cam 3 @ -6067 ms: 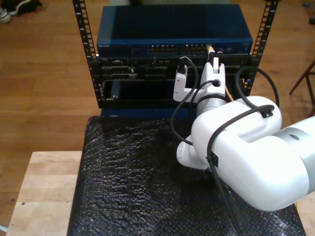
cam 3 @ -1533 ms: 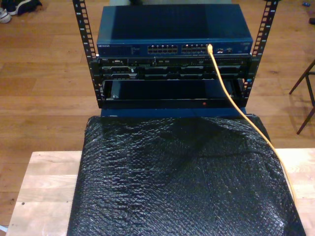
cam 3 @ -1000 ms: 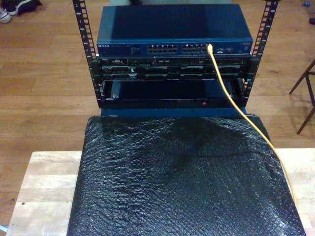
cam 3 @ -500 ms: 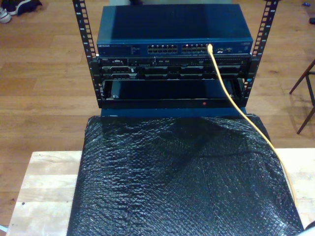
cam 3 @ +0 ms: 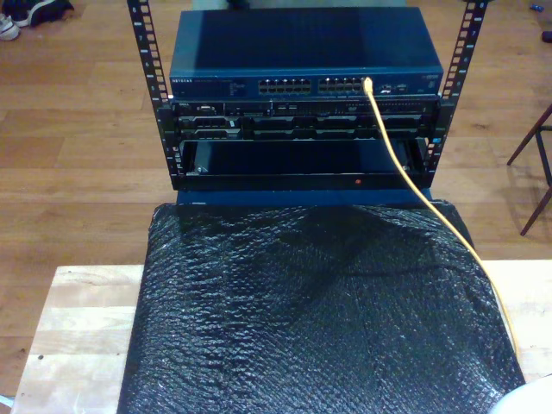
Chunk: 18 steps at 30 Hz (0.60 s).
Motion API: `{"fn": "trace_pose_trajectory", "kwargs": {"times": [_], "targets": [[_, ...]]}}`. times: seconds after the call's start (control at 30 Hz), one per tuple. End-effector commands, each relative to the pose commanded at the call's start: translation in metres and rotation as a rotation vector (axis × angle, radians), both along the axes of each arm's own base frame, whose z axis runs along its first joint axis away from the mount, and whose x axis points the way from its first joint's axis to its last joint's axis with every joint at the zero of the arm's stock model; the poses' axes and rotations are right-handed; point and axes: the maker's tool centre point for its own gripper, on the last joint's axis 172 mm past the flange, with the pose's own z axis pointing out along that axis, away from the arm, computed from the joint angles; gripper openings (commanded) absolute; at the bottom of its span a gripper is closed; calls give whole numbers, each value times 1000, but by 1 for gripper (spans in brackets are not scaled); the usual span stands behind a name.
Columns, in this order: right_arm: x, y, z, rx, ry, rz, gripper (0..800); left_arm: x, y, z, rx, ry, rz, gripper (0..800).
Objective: Grab the cable and plug it in
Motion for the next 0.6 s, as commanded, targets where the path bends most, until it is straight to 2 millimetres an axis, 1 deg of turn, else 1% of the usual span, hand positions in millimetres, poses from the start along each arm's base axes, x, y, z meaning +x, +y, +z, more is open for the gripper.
{"fn": "trace_pose_trajectory", "kwargs": {"times": [0.13, 0.2, 0.3, 0.4, 0.5, 0.6], "targets": [[-2, 0, 1, -3, 8, 9, 800, 0, -1, 0, -1, 0, 0, 800], [-4, 3, -3, 4, 15, 13, 800, 0, -1, 0, -1, 0, 0, 800], [-7, 15, -14, 28, 22, 15, 800, 0, -1, 0, -1, 0, 0, 800], [-8, 15, -21, 23, 25, 9, 800, 0, -1, 0, -1, 0, 0, 800], [-11, 20, -29, 29, 32, 10, 800, 0, -1, 0, -1, 0, 0, 800], [-16, 27, -43, 44, 37, -6, 800, 0, -1, 0, -1, 0, 0, 800]]}}
